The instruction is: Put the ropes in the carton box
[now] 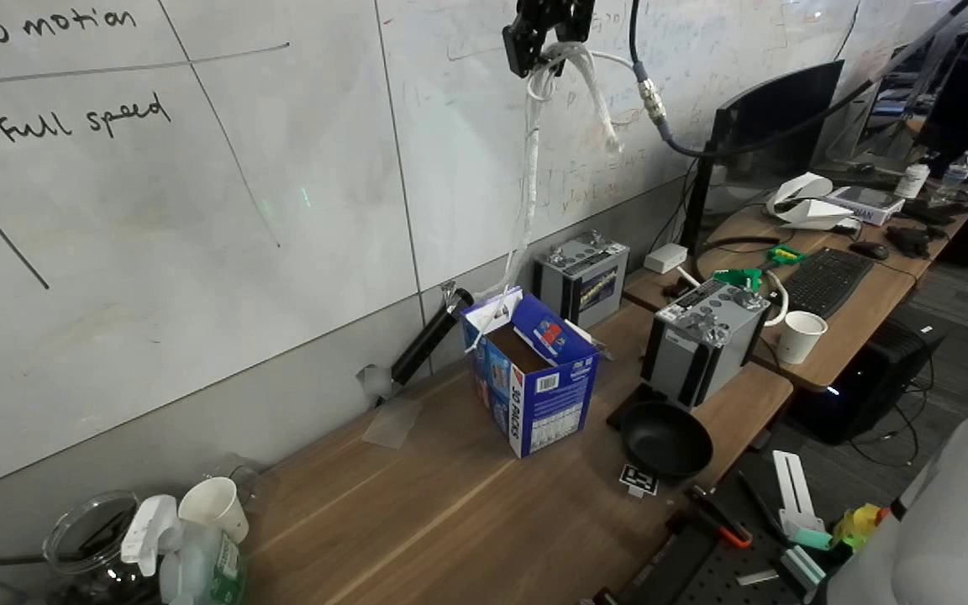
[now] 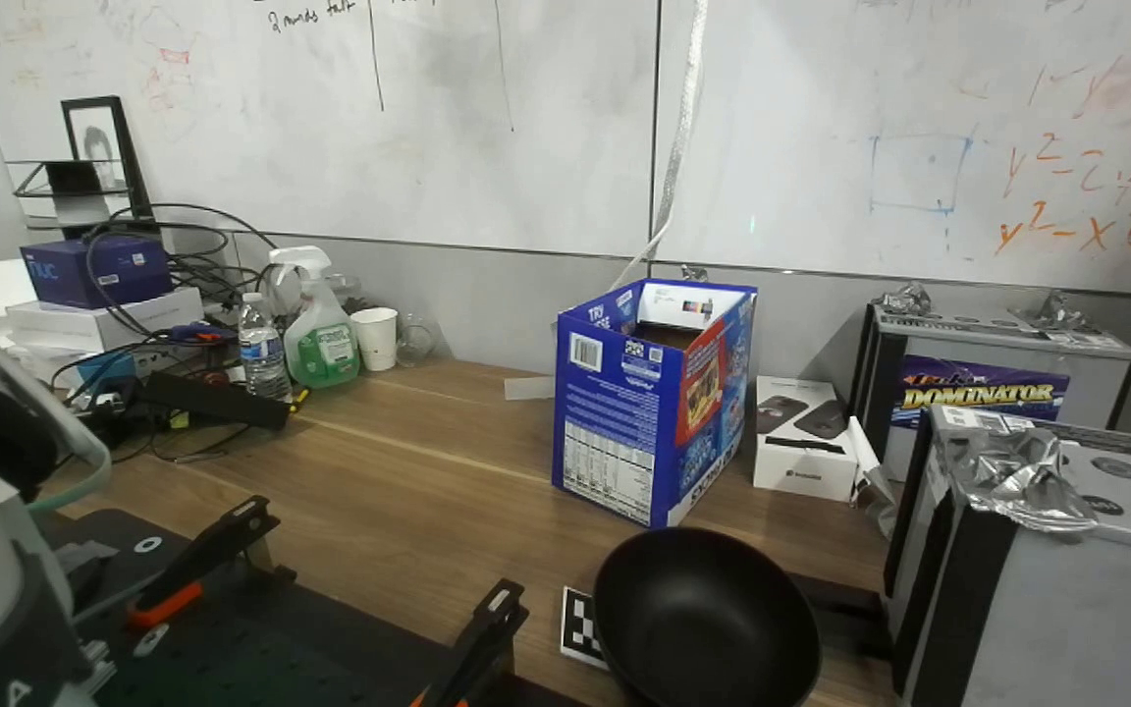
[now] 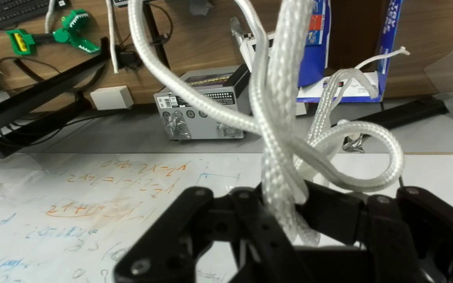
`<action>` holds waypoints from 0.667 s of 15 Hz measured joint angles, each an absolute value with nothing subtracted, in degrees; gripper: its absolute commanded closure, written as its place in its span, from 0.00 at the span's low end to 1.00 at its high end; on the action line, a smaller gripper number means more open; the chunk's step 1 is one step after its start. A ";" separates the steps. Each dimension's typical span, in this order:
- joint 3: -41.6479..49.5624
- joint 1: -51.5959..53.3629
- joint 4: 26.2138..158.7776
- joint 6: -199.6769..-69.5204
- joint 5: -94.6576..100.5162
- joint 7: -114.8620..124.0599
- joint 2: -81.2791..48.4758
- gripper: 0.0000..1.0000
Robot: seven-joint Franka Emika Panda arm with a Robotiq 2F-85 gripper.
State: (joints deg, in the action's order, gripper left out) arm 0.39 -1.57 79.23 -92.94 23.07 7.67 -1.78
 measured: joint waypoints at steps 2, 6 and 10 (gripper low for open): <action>0.70 -1.58 78.92 -92.51 24.49 7.86 -3.14 0.96; 1.45 -1.69 79.19 -90.21 26.31 8.14 -6.53 0.96; 1.94 -1.69 80.11 -87.27 26.16 7.95 -9.53 0.96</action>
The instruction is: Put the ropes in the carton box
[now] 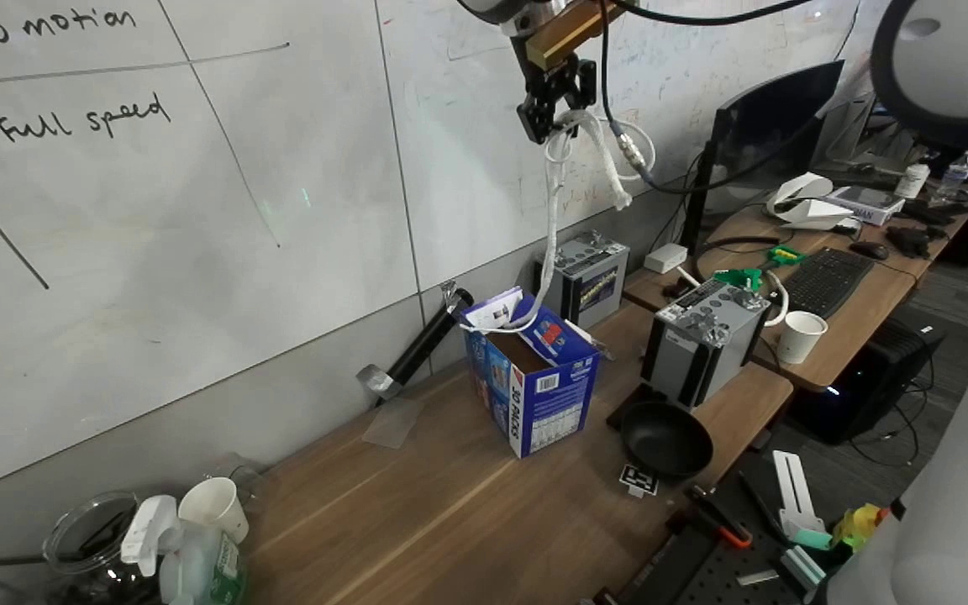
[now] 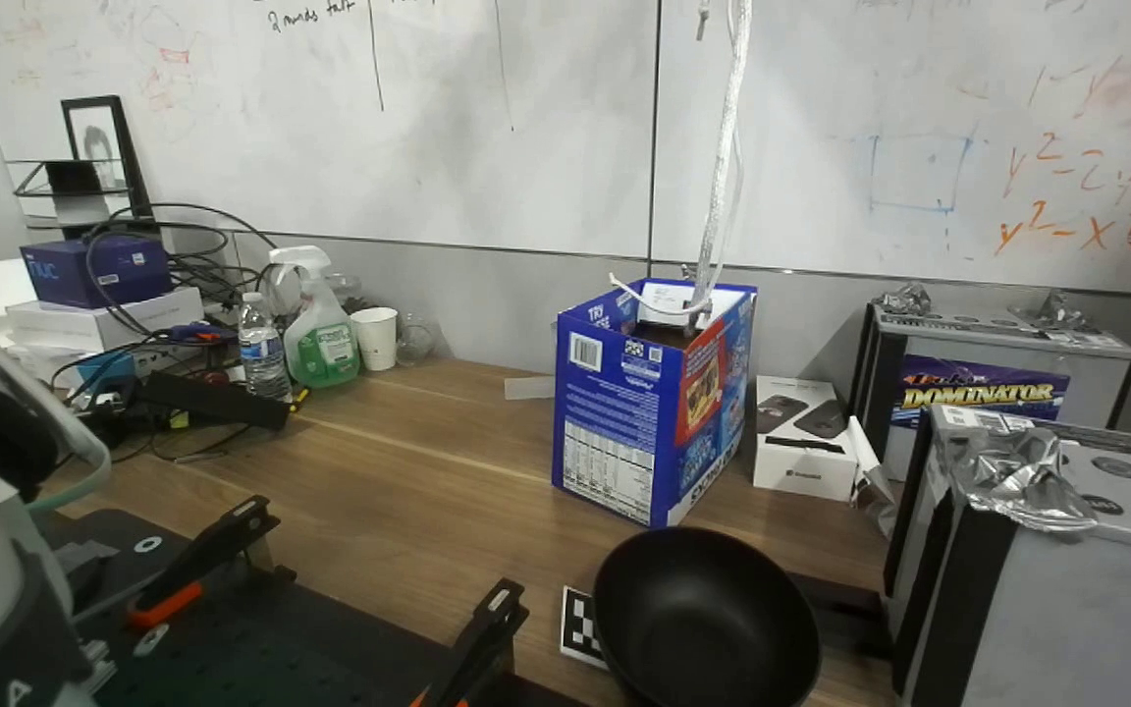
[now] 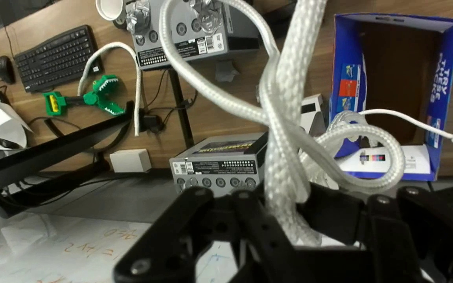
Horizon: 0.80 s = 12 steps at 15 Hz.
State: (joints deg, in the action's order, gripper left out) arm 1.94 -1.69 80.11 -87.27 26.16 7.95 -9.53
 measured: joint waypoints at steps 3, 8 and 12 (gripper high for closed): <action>1.94 -1.69 82.11 -87.07 25.14 7.65 -10.91 0.96; 1.96 -2.05 86.23 -87.72 19.15 5.19 -12.08 0.96; 1.96 -2.77 90.10 -91.03 13.11 2.56 -12.15 0.96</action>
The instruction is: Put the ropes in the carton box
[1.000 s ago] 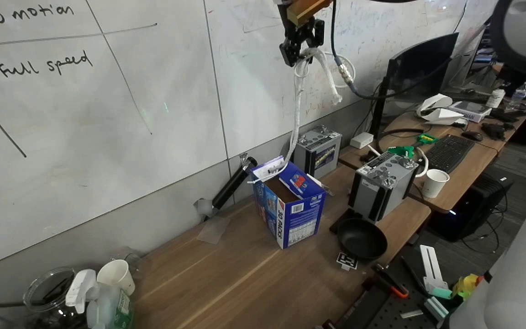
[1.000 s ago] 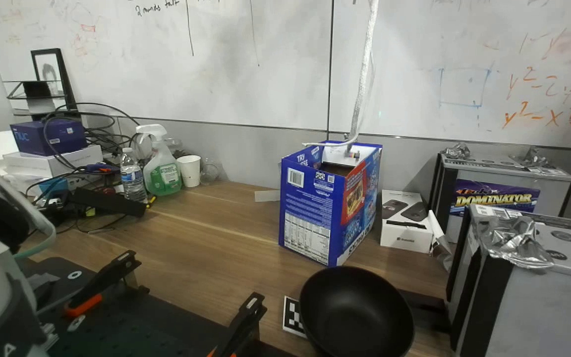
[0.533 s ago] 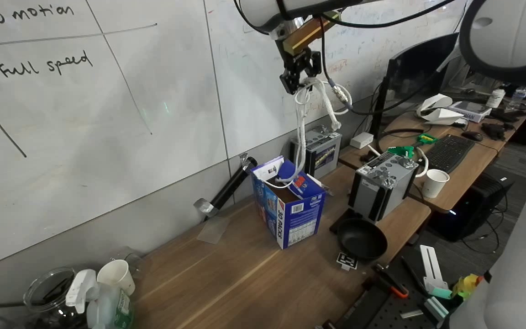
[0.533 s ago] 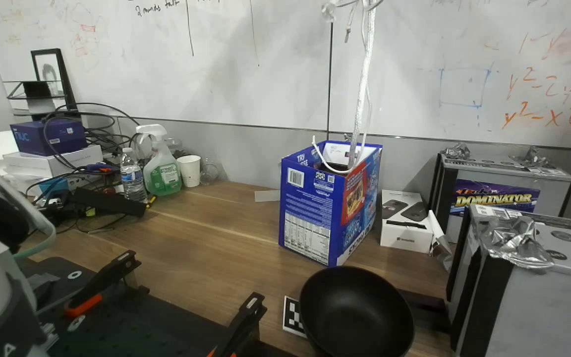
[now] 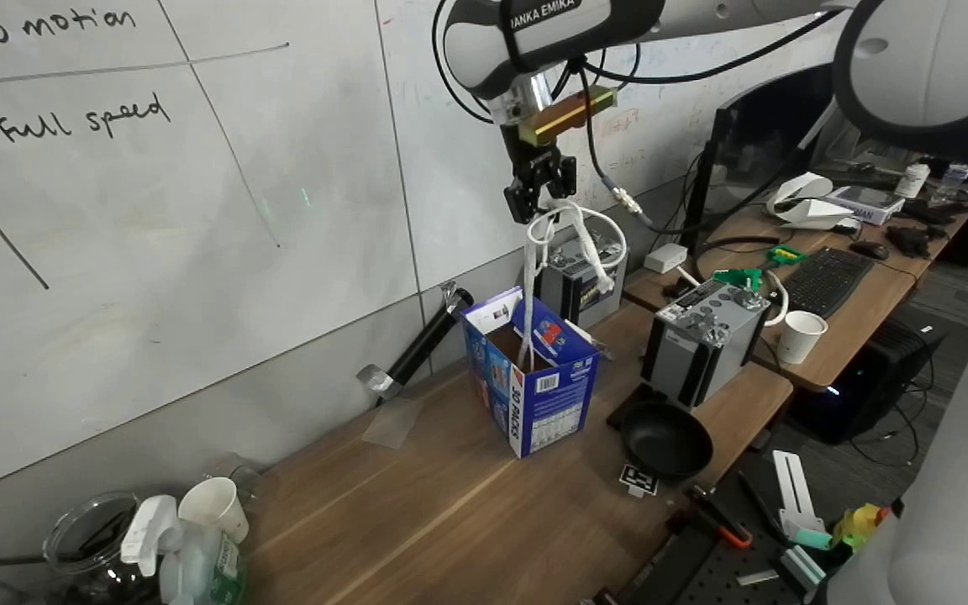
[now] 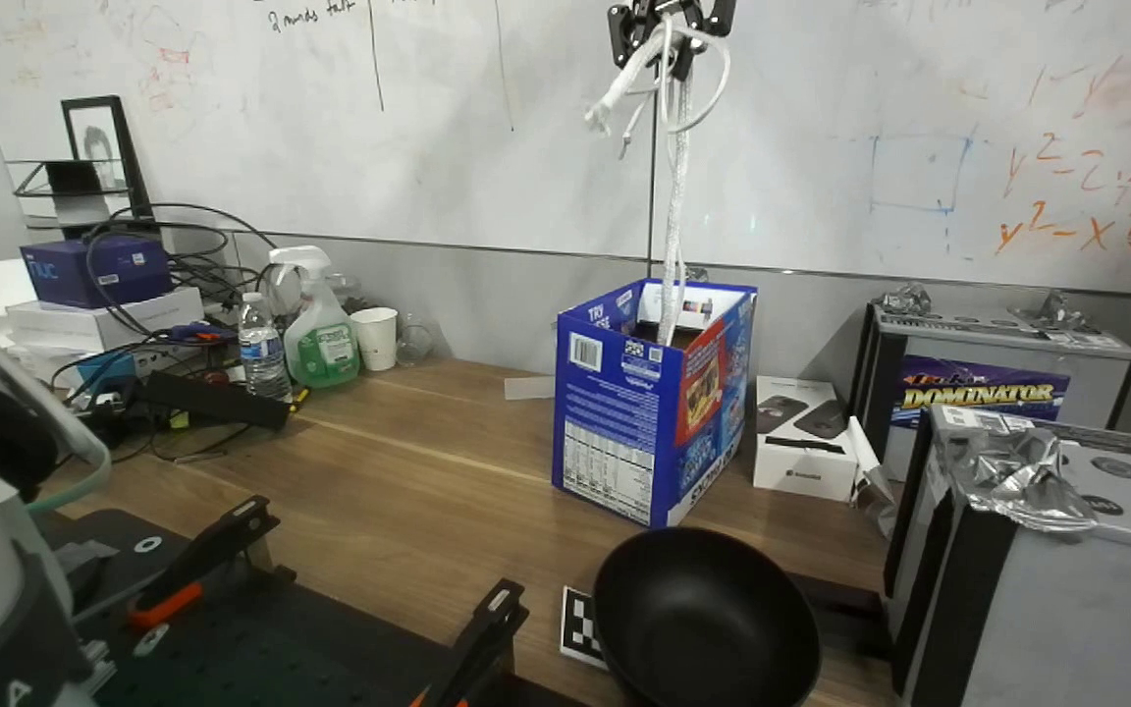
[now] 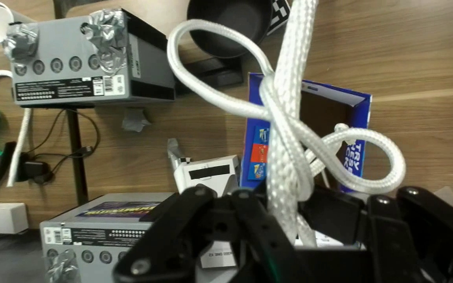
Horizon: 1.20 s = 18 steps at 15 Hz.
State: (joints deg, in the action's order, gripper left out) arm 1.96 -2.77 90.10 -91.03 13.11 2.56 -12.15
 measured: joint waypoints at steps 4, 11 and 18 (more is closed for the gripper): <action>2.10 -3.96 95.18 -98.00 8.97 1.84 -12.32 0.96; 2.78 -6.10 102.15 -112.94 2.04 0.46 -17.43 0.96; 2.17 -6.15 100.04 -121.49 -2.64 -0.94 -27.54 0.96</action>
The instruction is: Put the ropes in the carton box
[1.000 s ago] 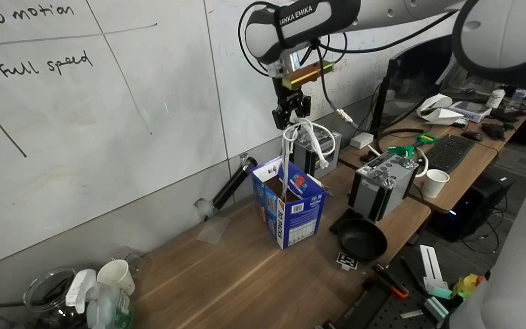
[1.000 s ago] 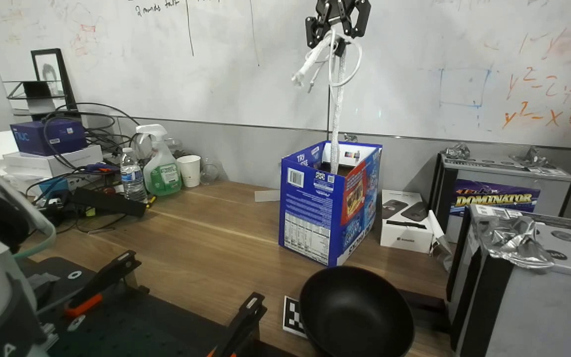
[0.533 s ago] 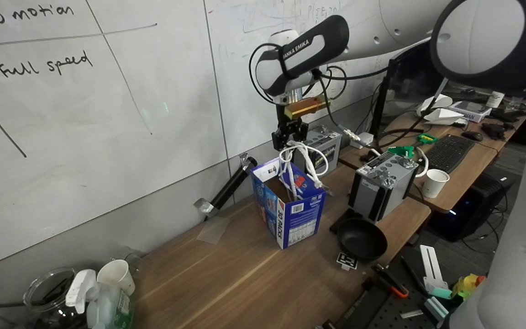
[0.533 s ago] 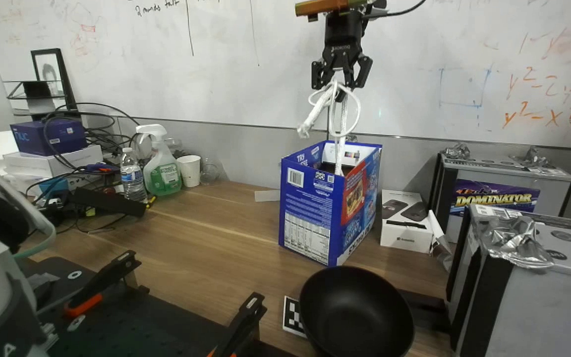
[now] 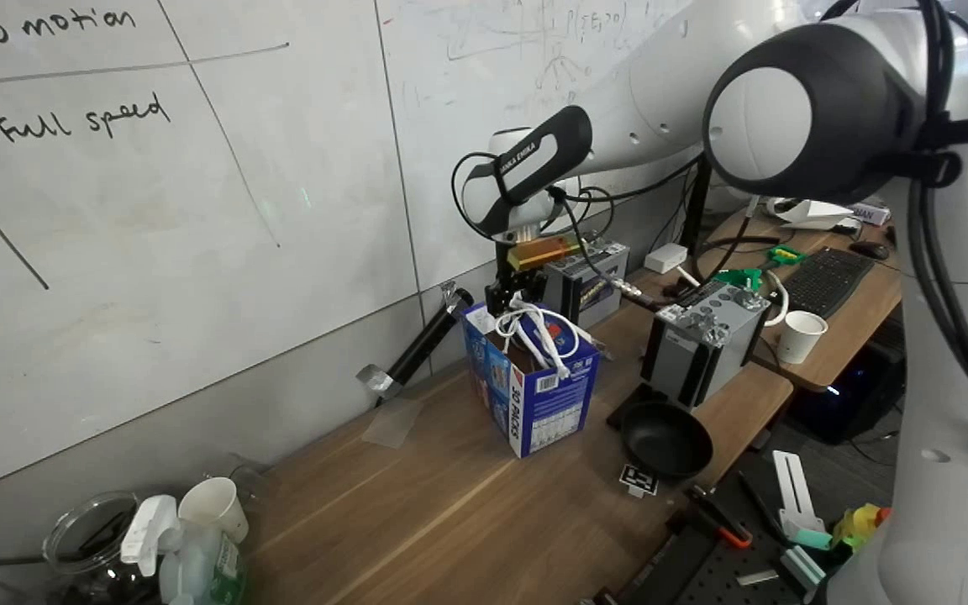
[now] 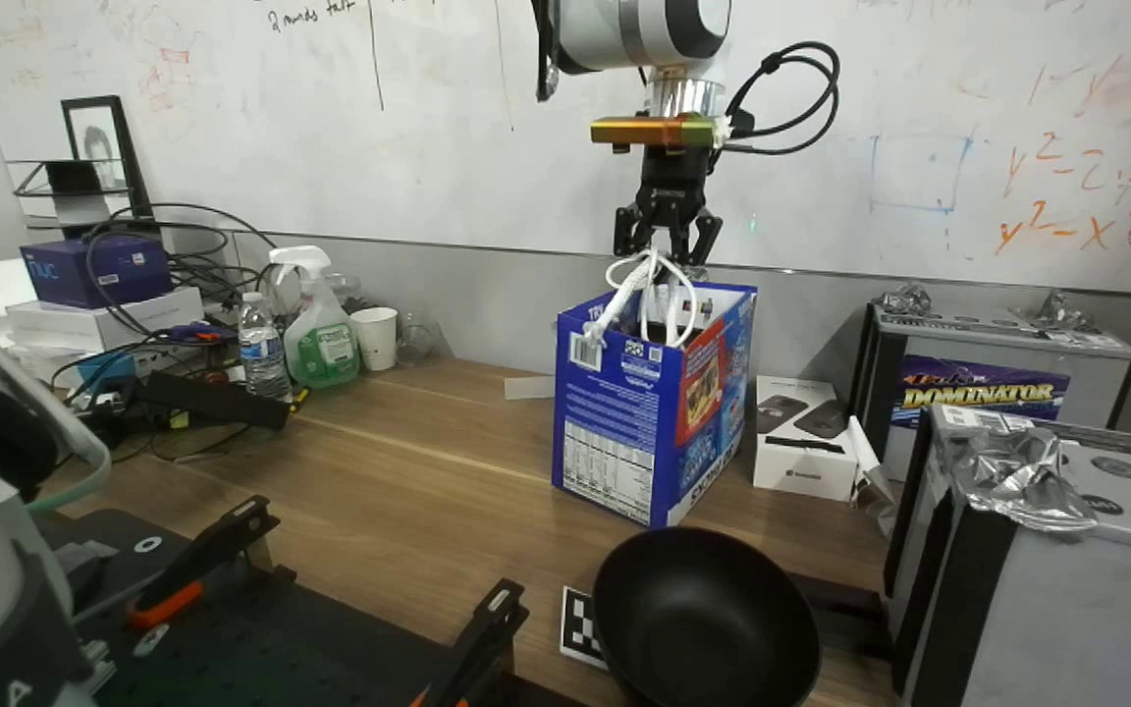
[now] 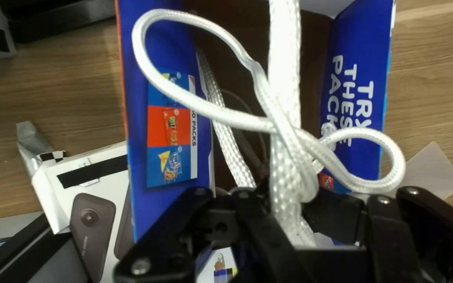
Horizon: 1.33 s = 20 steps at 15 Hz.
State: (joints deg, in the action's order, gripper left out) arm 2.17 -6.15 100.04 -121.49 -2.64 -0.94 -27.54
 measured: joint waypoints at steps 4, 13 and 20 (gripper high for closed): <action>2.13 -6.29 96.09 -121.98 -3.80 -2.20 -30.90 0.96; 1.69 -7.91 92.49 -121.98 -5.69 -5.59 -33.54 0.70; 1.02 -8.07 92.38 -121.80 -5.92 -6.26 -34.09 0.21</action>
